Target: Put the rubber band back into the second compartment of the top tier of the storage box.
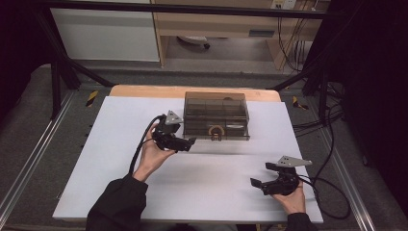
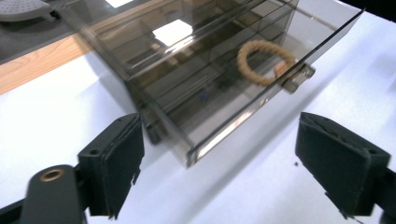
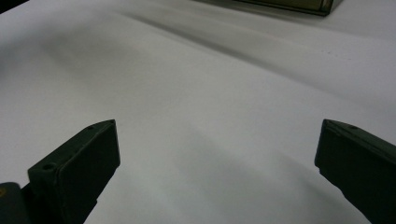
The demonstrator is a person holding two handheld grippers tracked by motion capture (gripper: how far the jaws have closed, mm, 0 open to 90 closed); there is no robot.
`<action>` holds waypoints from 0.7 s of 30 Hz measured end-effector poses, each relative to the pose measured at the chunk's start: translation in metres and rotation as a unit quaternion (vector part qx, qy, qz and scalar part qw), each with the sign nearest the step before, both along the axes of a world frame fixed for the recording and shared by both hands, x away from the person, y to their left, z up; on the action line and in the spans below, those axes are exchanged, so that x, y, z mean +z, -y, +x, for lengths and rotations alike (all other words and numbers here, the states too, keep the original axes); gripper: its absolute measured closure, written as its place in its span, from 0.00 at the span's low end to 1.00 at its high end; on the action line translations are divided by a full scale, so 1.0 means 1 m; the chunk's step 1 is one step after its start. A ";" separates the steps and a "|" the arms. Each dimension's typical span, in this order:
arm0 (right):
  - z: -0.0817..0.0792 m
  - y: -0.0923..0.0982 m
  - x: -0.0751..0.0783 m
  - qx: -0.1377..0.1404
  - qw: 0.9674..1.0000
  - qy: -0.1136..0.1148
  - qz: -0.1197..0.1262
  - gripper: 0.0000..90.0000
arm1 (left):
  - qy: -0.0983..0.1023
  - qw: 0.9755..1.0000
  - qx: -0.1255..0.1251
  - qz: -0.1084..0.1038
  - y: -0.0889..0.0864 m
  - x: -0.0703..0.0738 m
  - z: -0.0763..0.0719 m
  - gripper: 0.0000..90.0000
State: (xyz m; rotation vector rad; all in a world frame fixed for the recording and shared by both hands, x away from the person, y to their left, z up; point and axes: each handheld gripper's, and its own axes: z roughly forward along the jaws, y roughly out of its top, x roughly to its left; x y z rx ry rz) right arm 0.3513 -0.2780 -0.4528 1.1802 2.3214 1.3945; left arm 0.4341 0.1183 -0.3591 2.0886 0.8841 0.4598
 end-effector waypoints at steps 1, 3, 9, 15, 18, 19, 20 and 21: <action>0.000 0.000 0.000 0.000 1.000 0.001 0.000 0.01 | 0.002 1.000 0.001 0.001 -0.004 -0.001 -0.002 0.14; 0.000 0.000 0.000 0.000 1.000 0.000 0.000 0.01 | 0.001 1.000 0.003 -0.001 -0.010 -0.003 -0.004 0.13; 0.000 0.000 0.000 -0.001 1.000 -0.001 0.000 0.01 | 0.002 1.000 0.014 -0.003 -0.030 -0.012 -0.014 0.09; 0.000 0.000 0.000 -0.001 1.000 0.000 0.000 0.01 | -0.004 1.000 0.028 -0.001 -0.051 -0.025 -0.025 0.08; 0.000 0.000 0.000 0.000 1.000 0.001 -0.001 0.01 | -0.006 0.999 0.037 -0.003 -0.061 -0.032 -0.030 0.08; 0.000 0.000 0.000 -0.001 1.000 0.001 -0.001 0.01 | -0.007 0.999 0.038 -0.006 -0.064 -0.035 -0.032 0.08; 0.001 0.000 0.000 -0.001 1.000 0.001 -0.001 0.01 | -0.007 0.999 0.040 -0.007 -0.067 -0.037 -0.034 0.08; 0.001 0.000 0.000 -0.001 1.000 0.000 -0.001 0.01 | -0.005 0.999 0.040 -0.006 -0.070 -0.039 -0.036 0.08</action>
